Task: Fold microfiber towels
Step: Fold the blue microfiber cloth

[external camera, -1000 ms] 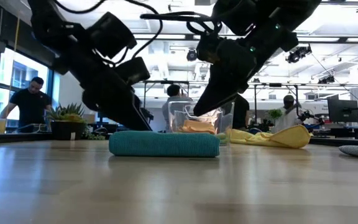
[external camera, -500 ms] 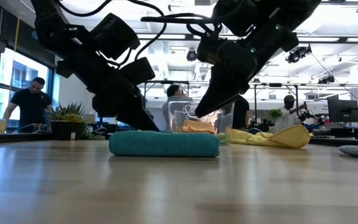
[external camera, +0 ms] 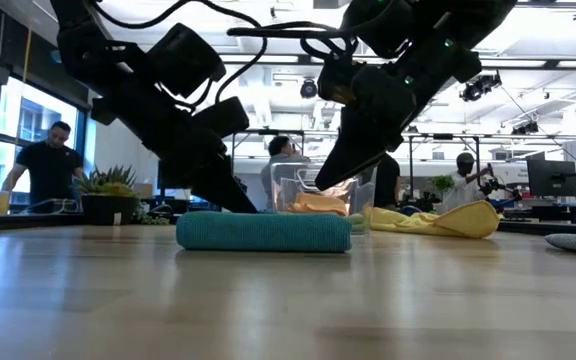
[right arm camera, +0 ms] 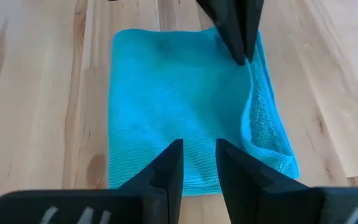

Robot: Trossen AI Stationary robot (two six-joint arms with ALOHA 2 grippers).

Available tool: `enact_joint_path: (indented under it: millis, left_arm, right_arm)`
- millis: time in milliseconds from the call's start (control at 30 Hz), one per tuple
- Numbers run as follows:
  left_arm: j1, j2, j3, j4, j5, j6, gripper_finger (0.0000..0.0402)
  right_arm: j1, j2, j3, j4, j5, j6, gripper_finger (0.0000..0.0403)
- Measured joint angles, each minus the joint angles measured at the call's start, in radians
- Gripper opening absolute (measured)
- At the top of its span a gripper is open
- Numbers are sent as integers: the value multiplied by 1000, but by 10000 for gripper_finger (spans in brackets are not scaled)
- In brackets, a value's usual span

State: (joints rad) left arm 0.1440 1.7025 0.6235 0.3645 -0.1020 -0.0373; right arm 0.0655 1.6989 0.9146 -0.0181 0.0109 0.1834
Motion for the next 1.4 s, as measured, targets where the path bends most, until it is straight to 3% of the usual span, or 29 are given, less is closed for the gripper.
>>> enact_joint_path:
  millis: [500,900,1100,1267,1400]
  left_arm:
    - [26,-4,0,-29,-25,-65,0]
    - [26,-4,0,-41,-38,-78,13]
    - [27,-4,-1,-55,-39,-89,3]
    - [28,-4,-1,-58,-36,-95,33]
    - [28,-37,0,-61,-33,-82,72]
  right_arm:
    - [75,11,-8,50,44,78,87]
    - [116,126,-16,109,48,107,86]
    - [120,129,-16,101,45,111,62]
    - [120,129,-16,96,45,113,36]
    - [120,129,-16,97,45,107,39]
